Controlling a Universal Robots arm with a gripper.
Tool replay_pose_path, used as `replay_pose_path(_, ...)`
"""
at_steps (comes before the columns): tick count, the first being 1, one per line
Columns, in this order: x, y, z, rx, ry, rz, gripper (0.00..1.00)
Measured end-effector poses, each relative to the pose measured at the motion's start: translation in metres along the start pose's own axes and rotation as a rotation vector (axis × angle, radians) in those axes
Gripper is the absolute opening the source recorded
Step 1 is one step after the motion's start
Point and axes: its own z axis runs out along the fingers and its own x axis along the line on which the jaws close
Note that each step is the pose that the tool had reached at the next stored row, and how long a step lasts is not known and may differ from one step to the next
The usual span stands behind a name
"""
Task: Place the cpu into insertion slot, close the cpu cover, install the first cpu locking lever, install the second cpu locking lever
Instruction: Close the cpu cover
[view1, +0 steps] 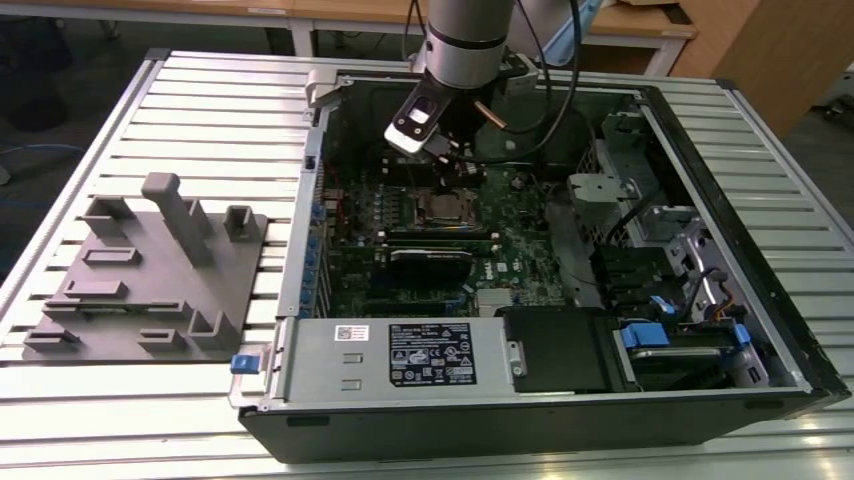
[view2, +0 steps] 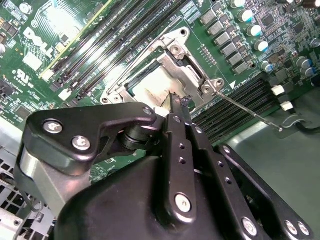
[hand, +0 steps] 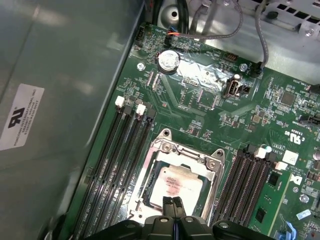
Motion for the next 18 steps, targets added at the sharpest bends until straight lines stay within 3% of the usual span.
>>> replay_pose_path(11,0.0,0.0,0.0001,0.0056,-0.013,-0.061,0.1)
replay_pose_path(18,0.0,0.0,0.0002,0.011,-0.0261,-0.086,0.1)
